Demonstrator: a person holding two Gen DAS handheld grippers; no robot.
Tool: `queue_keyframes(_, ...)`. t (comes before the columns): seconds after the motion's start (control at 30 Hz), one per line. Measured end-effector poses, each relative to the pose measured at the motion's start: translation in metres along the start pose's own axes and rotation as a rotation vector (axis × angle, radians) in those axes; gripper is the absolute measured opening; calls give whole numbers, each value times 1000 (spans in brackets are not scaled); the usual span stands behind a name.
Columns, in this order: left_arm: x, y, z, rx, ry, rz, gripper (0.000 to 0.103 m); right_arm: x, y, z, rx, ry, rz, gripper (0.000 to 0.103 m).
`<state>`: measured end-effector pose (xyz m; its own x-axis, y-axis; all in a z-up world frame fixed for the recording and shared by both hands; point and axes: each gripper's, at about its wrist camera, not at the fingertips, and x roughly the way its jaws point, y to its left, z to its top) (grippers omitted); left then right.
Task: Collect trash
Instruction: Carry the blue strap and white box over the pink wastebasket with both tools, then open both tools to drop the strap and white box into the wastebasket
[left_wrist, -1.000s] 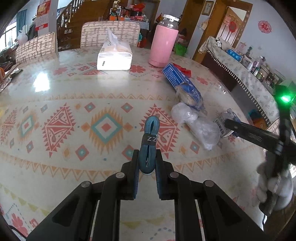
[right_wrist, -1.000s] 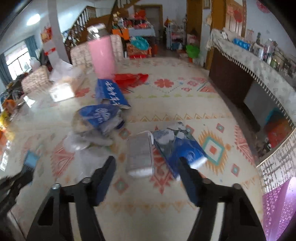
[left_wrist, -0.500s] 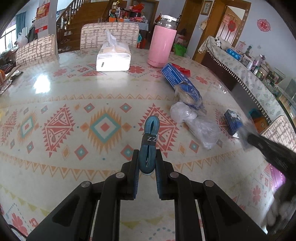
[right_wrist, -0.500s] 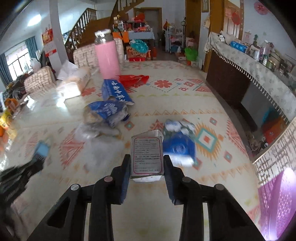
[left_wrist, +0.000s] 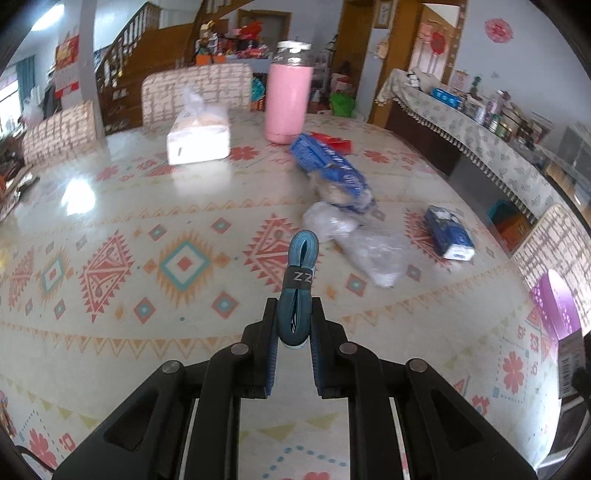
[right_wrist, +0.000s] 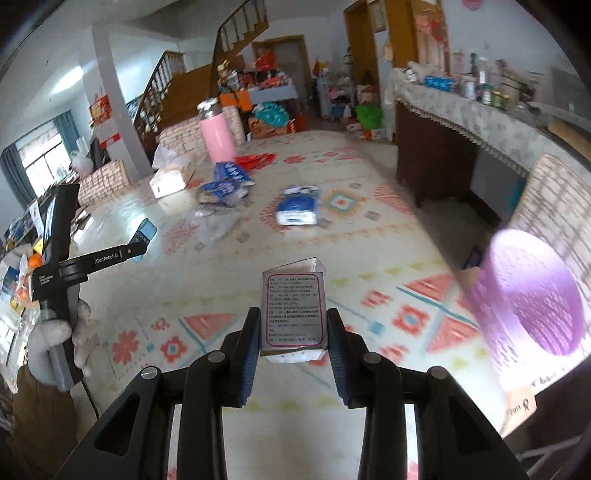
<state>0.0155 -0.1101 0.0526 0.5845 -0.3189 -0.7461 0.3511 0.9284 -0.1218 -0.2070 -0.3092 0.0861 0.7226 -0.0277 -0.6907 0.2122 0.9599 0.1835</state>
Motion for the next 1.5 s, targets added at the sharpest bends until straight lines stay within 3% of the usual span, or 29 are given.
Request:
queue_keyframes(0.13,-5,-14,0,16,21,-21,15,-17,-24,-10,64,-33,7,38)
queue_keyframes(0.37,-48,-42,-19,76,-23,-5,15,-21,-52,-21,115,-53,-2,38)
queue_keyframes(0.7,-83,-100,-39,149,-27,-97,15,-29,-79,-38,155,-84,36,38)
queue_keyframes(0.93,-91,-163,-41,253,-20,-147,15,-42,-114,-48,201,-112,27,38)
queue_keyframes(1.2,-78,-246,-31,350,52,-262,15,-54,-175,-52,276,-123,-19,38)
queue_keyframes(1.5,-49,-355,-13,473,106,-376,15,-64,-247,-22,340,-153,-112,38)
